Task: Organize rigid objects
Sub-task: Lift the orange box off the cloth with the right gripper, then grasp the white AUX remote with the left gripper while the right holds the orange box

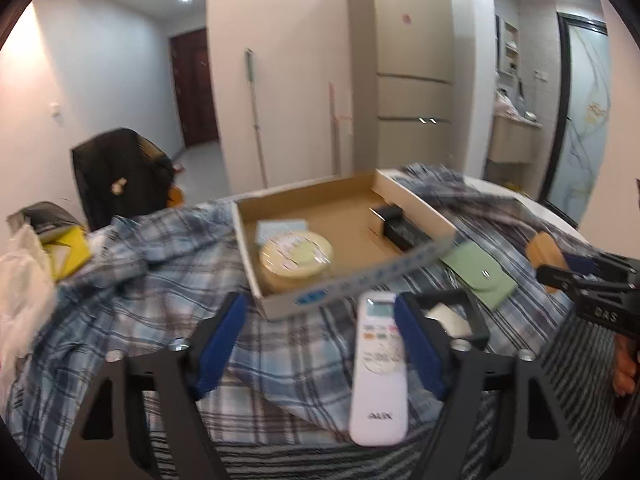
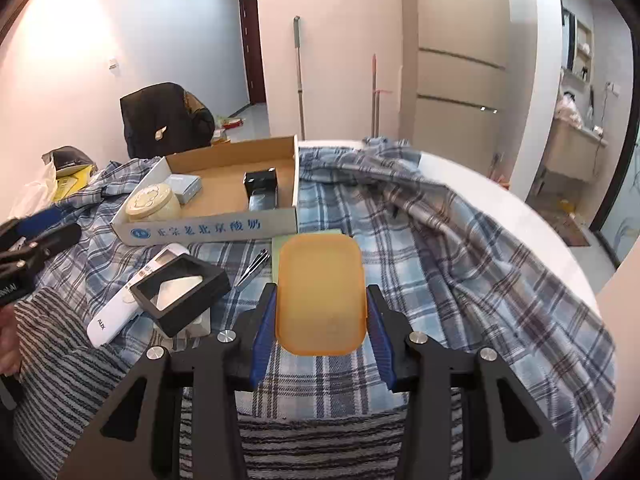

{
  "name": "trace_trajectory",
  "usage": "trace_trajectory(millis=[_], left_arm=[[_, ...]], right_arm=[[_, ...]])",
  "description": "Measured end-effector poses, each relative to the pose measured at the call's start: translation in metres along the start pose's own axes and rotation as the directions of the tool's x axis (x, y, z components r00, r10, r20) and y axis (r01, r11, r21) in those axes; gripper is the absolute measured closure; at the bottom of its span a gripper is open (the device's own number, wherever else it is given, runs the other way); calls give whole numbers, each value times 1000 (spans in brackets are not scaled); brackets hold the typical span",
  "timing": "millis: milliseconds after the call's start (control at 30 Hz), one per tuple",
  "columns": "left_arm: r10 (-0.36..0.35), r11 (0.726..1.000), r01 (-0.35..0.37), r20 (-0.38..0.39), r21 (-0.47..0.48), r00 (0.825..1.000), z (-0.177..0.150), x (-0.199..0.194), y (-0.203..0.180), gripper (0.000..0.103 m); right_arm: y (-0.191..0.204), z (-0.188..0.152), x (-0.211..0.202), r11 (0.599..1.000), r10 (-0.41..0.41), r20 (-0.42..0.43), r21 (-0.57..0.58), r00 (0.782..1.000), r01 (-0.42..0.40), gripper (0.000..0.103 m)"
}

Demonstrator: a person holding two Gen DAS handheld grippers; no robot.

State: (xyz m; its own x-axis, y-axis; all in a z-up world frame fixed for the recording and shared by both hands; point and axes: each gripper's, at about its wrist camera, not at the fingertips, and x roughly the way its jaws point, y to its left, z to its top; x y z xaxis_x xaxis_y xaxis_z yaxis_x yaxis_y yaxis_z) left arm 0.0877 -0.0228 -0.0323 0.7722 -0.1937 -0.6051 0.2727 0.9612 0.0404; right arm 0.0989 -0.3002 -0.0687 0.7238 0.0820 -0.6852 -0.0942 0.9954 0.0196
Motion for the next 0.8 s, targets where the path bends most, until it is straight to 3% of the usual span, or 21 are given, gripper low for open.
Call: trace_trajectory(millis=[100,167,300,800], left_arm=[[-39,998,41,-62,38,997,-3,11,-8,52],[-20,998,28,-118,65,993,-8,21,-14,56],[-66,992,87,-220,86,973,-18,41,-22,56],[-146,983,173,-328,54,933,-26,61,-27,56]], right_arm=[[-4,-1,1,1000,15,-3,19,1000,-15,61],[-4,-3,-1,1000,14,6,20,1000,-14,61],[2,-5,-3,1000,15,20,-8,1000,-15,61],[10,-7,-7,998,4,43,-56,999,-1,61]])
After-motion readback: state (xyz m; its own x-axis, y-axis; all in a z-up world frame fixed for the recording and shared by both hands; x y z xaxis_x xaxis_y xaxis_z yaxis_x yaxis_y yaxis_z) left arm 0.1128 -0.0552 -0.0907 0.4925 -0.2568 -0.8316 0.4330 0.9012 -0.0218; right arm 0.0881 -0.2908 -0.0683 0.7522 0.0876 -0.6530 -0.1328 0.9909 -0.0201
